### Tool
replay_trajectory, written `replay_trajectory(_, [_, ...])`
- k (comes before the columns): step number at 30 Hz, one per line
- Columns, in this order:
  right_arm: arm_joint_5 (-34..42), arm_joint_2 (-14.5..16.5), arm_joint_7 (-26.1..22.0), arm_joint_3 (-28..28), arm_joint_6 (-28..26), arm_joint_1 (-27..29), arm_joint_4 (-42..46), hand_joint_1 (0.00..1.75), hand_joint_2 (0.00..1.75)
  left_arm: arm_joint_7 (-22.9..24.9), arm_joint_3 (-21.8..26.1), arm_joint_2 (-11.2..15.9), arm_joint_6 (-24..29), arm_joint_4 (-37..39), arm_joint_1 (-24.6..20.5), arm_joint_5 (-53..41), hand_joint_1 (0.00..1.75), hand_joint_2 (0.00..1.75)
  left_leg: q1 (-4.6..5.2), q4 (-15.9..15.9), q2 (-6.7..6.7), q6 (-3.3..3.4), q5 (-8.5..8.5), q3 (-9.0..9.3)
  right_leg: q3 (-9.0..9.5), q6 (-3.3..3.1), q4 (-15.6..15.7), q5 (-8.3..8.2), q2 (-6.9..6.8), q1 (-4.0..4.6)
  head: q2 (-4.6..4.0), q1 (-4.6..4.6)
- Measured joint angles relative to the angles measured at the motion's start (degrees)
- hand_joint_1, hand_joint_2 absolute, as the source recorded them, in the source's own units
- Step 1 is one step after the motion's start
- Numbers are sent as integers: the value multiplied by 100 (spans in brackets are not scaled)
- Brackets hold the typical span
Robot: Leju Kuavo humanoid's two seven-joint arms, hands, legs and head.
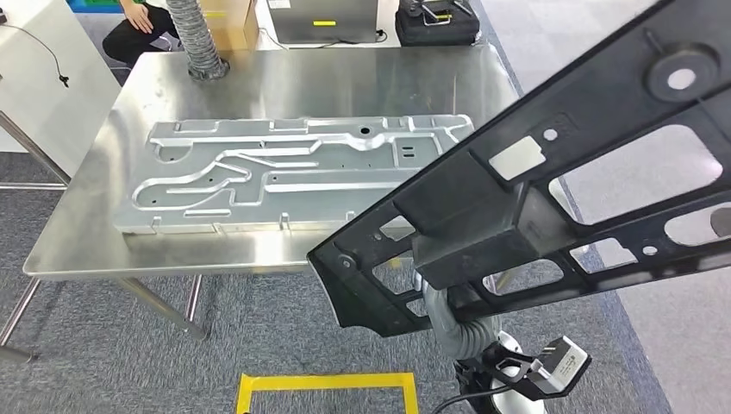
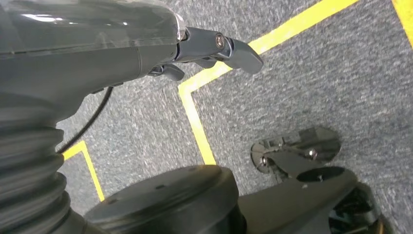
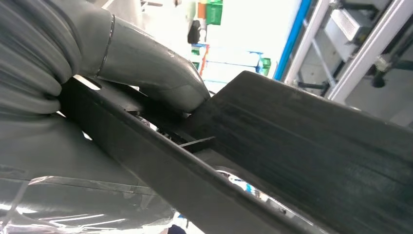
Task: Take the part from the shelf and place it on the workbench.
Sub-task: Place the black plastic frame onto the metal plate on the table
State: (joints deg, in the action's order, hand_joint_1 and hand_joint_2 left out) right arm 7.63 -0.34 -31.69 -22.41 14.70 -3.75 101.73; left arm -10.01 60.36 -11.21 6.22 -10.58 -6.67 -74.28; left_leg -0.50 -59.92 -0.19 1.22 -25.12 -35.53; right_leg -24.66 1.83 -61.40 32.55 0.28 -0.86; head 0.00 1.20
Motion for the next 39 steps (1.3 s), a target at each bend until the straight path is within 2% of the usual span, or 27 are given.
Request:
replay_trajectory(1, [-6, -1, -8, 9, -9, -1, 12, 175, 175, 7, -4, -2, -1, 0, -1, -25, 0, 175, -11, 56, -5, 31, -47, 114, -226, 25, -355, -102, 0, -1, 0, 0])
replay_trajectory(2, [-14, -4, -14, 20, -19, 9, 20, 175, 175, 13, -10, -4, -3, 0, 7, -40, 0, 175, -18, 115, -6, 53, -96, 229, -521, 39, -737, -116, -3, -2, 0, 0])
replay_trajectory(3, [-23, -8, -21, 32, -27, 25, 24, 175, 175, 20, -18, -6, -5, 0, 18, -54, 0, 175, -18, 161, -7, 69, -148, 336, -826, 47, -1058, -18, -3, 0, 0, 1])
replay_trajectory(4, [-33, -16, -24, 43, -40, 49, 26, 175, 175, 28, -26, -7, -7, 0, 27, -63, 0, 175, -16, 199, -16, 77, -204, 440, -1095, 48, -1254, 181, -3, 1, 0, 1])
replay_trajectory(6, [-56, -35, -26, 60, -69, 93, 28, 175, 175, 48, -41, -7, -8, 0, 43, -64, 0, 175, -13, 245, -46, 72, -342, 663, -1454, 35, -1247, 556, -3, 7, 0, 1])
replay_trajectory(7, [-66, -45, -28, 67, -80, 106, 28, 175, 175, 59, -44, -7, -8, 0, 47, -61, 0, 175, -11, 254, -63, 66, -424, 783, -1542, 17, -1055, 558, -3, 15, 0, 1])
replay_trajectory(8, [-78, -55, -31, 74, -86, 118, 28, 175, 175, 67, -45, -8, -8, 0, 50, -55, 0, 175, -6, 257, -73, 57, -513, 902, -1582, -16, -764, 354, -3, 32, 0, 1])
replay_trajectory(10, [-161, -87, -33, 92, -123, 150, 22, 175, 175, 73, -45, -20, -8, 3, 67, -42, 0, 175, 12, 249, -93, 30, -694, 1100, -1618, -121, -126, -565, 13, 83, 0, 0])
replay_trajectory(11, [-236, -106, -25, 103, -160, 165, 19, 175, 175, 75, -45, -27, -8, 5, 73, -38, 0, 175, 23, 253, -102, 3, -783, 1165, -1619, -164, 54, -951, 29, 107, 0, 0])
replay_trajectory(12, [-324, -123, -13, 115, -204, 166, 16, 175, 175, 75, -45, -35, -8, 7, 76, -36, 0, 175, 31, 248, -109, -29, -837, 1217, -1614, -199, 143, -1185, 47, 121, 0, 0])
replay_trajectory(13, [-417, -135, 10, 128, -252, 145, 15, 175, 175, 75, -45, -37, -9, 7, 69, -37, 0, 175, 37, 223, -115, -67, -838, 1240, -1583, -223, 149, -1199, 62, 127, 0, 0])
replay_trajectory(15, [-645, -150, 95, 157, -346, 44, 4, 175, 175, 76, -47, -38, -10, 5, 45, -45, 0, 175, 33, -27, -95, -125, -741, 1154, -1456, -283, 234, -1143, 68, 102, 1, 1])
replay_trajectory(16, [-779, -159, 156, 173, -397, -34, -18, 175, 175, 76, -49, -37, -10, 5, 32, -50, 0, 175, 30, -271, -84, -151, -712, 1015, -1382, -312, 290, -1120, 66, 87, 1, 1])
replay_trajectory(17, [-923, -172, 218, 191, -455, -121, -52, 175, 175, 77, -51, -37, -10, 4, 21, -54, 0, 175, 24, -568, -73, -173, -769, 825, -1314, -333, 336, -1094, 65, 72, 1, 1])
replay_trajectory(19, [-1247, -217, 341, 233, -599, -324, -167, 175, 175, 73, -54, -38, -14, 4, 2, -53, 0, 175, 10, -1109, -60, -223, -1093, 398, -1229, -356, 362, -1023, 67, 69, 0, 1])
replay_trajectory(20, [-1434, -251, 406, 249, -683, -437, -246, 175, 175, 72, -57, -38, -19, 4, -11, -57, 0, 175, 2, -1259, -56, -246, -1248, 219, -1192, -358, 361, -984, 70, 68, 0, 1])
replay_trajectory(21, [-1641, -296, 474, 259, -772, -568, -350, 175, 175, 69, -61, -37, -27, 4, -23, -61, 0, 175, -4, -1264, -51, -258, -1273, 107, -1150, -355, 359, -945, 74, 68, 0, 1])
replay_trajectory(22, [-1845, -342, 540, 263, -862, -719, -463, 175, 175, 68, -66, -34, -37, 4, -33, -66, 0, 175, -7, -1115, -46, -258, -1135, 66, -1101, -348, 354, -907, 79, 69, 0, 1])
replay_trajectory(24, [-2296, -448, 667, 266, -1089, -1068, -747, 175, 175, 69, -77, -30, -64, 4, -42, -70, 0, 175, -7, -463, -32, -217, -514, 158, -1008, -319, 344, -836, 86, 68, 0, 0])
replay_trajectory(26, [-2694, -552, 759, 266, -1302, -1442, -1062, 175, 175, 72, -83, -29, -94, 4, -51, -72, 0, 175, 15, 43, -19, -158, -146, 223, -984, -269, 331, -805, 87, 75, 0, 0])
replay_trajectory(29, [-3283, -693, 905, 237, -1534, -1965, -1494, 175, 175, 75, -85, -31, -126, 4, -51, -69, 0, 175, 36, 177, -18, -54, -63, 199, -1019, -171, 334, -792, 78, 85, 0, 1])
replay_trajectory(31, [-3794, -801, 1039, 169, -1712, -2322, -1788, 175, 175, 69, -86, -36, -135, 4, -47, -69, 0, 175, 11, 221, -17, 5, -19, 216, -1066, -106, 217, -692, 56, 76, 0, 0])
replay_trajectory(32, [-4083, -858, 1121, 111, -1804, -2524, -1949, 175, 175, 62, -87, -38, -140, 4, -54, -69, 0, 175, -1, 240, -11, 29, -9, 228, -1169, -71, -3, -563, 44, 69, 0, 0])
replay_trajectory(35, [-5016, -1023, 1390, -162, -2033, -3098, -2497, 175, 175, 31, -90, -39, -168, 4, -67, -74, 0, 175, -6, 241, 2, 61, -23, 245, -1744, 18, -1142, -107, 11, 26, 0, 1])
replay_trajectory(36, [-5275, -1074, 1460, -267, -2084, -3251, -2683, 175, 175, 21, -92, -39, -180, 4, -67, -79, 0, 175, -7, 237, -1, 64, -34, 256, -1860, 34, -1338, -104, 5, 11, 0, 1])
replay_trajectory(37, [-5486, -1124, 1515, -370, -2130, -3395, -2863, 175, 175, 13, -96, -39, -193, 4, -66, -83, 0, 175, -10, 233, -10, 62, -50, 272, -1859, 42, -1290, -220, 0, -5, 0, 1])
replay_trajectory(39, [-5807, -1208, 1592, -549, -2228, -3661, -3179, 175, 175, 4, -113, -41, -215, 4, -64, -90, 0, 175, -14, 218, -32, 36, -97, 321, -1559, 36, -575, -668, -15, -30, 0, 0])
